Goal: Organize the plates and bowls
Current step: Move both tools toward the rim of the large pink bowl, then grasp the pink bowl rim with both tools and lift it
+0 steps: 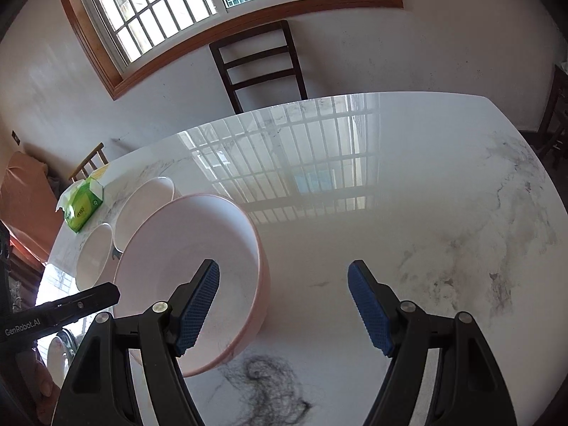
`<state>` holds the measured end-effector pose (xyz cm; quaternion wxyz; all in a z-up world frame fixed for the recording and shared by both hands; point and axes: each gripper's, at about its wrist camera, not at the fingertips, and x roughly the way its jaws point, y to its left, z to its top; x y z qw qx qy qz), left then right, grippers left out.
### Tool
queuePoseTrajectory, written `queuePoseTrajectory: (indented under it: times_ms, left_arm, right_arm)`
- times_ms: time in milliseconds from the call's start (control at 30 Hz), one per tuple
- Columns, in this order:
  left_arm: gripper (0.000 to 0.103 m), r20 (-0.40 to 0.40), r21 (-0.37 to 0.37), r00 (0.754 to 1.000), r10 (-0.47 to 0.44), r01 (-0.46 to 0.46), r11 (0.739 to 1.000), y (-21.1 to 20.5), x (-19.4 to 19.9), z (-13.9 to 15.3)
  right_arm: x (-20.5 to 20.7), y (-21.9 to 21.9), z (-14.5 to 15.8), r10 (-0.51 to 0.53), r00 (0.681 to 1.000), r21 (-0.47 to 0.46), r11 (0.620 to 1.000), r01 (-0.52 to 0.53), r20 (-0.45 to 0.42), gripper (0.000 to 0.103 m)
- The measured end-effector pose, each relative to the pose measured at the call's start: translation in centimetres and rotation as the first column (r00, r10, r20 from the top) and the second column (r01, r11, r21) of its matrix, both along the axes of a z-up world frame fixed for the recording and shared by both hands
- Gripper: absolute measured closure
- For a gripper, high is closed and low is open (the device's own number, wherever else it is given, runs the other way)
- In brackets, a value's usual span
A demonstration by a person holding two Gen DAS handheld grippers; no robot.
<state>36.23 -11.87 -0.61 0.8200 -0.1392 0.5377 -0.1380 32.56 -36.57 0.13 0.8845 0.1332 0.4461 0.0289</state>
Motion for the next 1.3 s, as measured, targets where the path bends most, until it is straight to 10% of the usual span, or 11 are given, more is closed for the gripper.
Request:
queuePoseTrajectory:
  times_ms: [133,167,333,767,1300]
  left_arm:
    - [0.069,-0.023,-0.002,0.999,0.022,-0.022,1.0,-0.4,0.1,-1.3]
    - [0.085,-0.036,0.012,0.999,0.017,-0.016,1.0,-0.6,0.1,-1.6]
    - [0.09,0.002,0.104,1.0,0.012,-0.012,0.995,-1.3,-1.8,-0.7]
    - [0.09,0.058,0.116,0.998,0.015,-0.021,0.993,4.4,-14.4,3.7]
    - [0.09,-0.016,0.134,0.998,0.058,-0.056,0.989,10.6,-23.8,0.9]
  right_arm:
    - [1.7,-0.1,-1.2,-0.001,0.998,-0.017,1.0,0.0,-0.055,0.036]
    - [2.0,-0.1,-1.5,0.006,0.997,-0.01,1.0,-0.006,-0.075,0.049]
    - [2.2,0.3,-3.8,0.096,0.98,0.126,0.989,-0.074,-0.173,0.089]
    - [-8.2,4.4,-1.1,0.171,0.974,0.228,0.964,-0.135,-0.148,0.086]
    - [-17.6,11.7,-2.7,0.283,0.933,0.232,0.945,-0.231,-0.223,0.084]
